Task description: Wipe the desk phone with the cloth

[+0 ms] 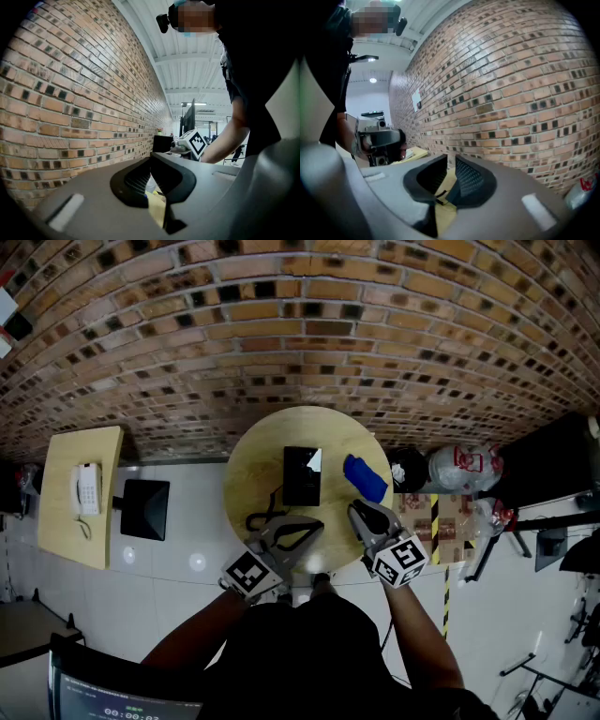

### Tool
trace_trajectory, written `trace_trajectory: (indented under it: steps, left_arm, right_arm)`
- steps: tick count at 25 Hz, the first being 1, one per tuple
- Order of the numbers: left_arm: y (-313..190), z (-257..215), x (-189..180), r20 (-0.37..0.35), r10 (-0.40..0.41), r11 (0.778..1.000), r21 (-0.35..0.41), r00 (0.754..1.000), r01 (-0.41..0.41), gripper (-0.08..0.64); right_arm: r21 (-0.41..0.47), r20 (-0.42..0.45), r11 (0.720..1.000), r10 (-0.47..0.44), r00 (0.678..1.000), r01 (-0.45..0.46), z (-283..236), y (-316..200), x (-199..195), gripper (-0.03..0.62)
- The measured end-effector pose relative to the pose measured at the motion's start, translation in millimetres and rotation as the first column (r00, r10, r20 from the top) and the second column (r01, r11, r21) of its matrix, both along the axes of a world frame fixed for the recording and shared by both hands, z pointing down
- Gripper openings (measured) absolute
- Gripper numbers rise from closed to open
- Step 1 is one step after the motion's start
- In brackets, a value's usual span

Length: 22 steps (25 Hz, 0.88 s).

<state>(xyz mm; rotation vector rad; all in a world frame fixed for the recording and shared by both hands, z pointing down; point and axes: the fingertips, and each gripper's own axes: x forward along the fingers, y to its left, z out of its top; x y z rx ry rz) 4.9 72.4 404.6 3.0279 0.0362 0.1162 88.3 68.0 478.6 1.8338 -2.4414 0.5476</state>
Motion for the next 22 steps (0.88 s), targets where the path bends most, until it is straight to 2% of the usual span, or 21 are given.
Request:
trace_trajectory:
  steps: [4,7,10,15,18,22]
  left_arm:
    - [-3,8,25,0.009,0.001,1.0,-0.017,1.0,-0.001,0.002]
    - [-6,12,41,0.012,0.001,1.0,-0.02,1.0,0.0,0.002]
    - [-10,18,54,0.025,-0.007,0.999,-0.035,1.0,0.007,0.016]
    - [-18,20,70,0.027,-0.024,0.999,-0.024,0.999,0.024,0.017]
    - [-21,25,73,0.037,-0.037,0.999,-0.022,0.999,0.038,0.017]
    - [-27,32,73,0.055,-0.068,0.996,-0.05,0.996,0.071,0.017]
  right_arm:
    - [-0.135,-0.039,0.989,-0.059,0.997,0.054,53,-12,38,0.126]
    - [-0.24,-0.063,0.968,-0.09,0.994,0.072,99,-26,62,0.177]
    - [-0.364,-0.094,0.927,-0.128,0.987,0.085,152,-37,84,0.204]
    - [-0.535,-0.179,0.844,-0.165,0.97,0.045,231,-55,127,0.208]
    - [-0.601,-0.169,0.798,-0.167,0.971,0.033,264,-62,144,0.207]
    - [-0.646,-0.109,0.762,-0.159,0.981,0.052,289,-71,154,0.207]
